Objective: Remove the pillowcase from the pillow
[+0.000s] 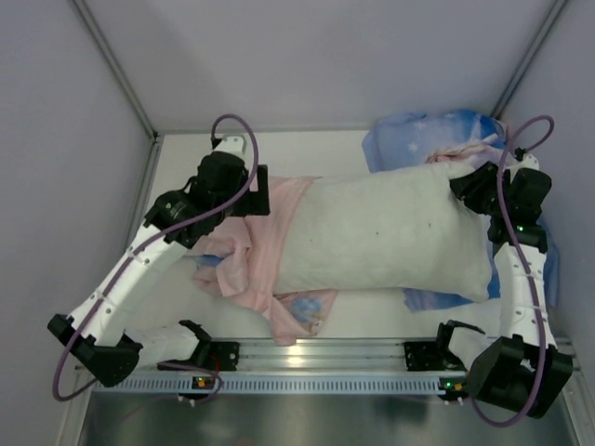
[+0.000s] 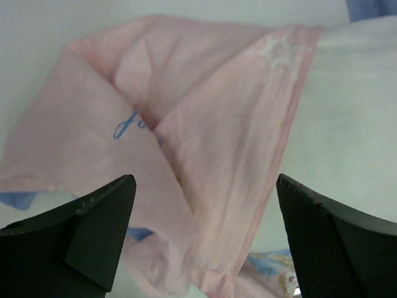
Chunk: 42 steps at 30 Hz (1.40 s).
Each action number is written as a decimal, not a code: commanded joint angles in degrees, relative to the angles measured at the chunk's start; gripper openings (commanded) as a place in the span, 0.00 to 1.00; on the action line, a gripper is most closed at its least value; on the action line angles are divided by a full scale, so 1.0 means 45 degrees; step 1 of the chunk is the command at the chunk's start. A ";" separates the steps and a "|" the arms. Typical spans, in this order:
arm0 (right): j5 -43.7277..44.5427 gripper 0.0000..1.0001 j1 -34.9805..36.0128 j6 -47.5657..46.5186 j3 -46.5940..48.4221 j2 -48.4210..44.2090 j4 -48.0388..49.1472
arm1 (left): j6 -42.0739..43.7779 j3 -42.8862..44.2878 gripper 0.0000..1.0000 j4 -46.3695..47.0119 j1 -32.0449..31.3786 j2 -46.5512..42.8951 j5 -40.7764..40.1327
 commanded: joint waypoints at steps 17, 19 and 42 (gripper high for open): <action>-0.0010 0.72 0.0510 -0.1135 -0.1207 -0.0606 -0.1187 | 0.0327 0.2982 0.99 0.2761 -0.0151 0.5935 0.1169; 0.0224 0.74 0.0529 -0.1213 -0.1207 -0.0626 -0.1381 | 0.0345 0.3118 0.99 0.2920 -0.0210 0.6169 0.1308; 0.2861 0.81 0.0549 -0.1682 -0.1265 -0.1447 -0.2613 | -0.0357 0.1792 0.97 0.3447 -0.0425 0.7986 -0.0391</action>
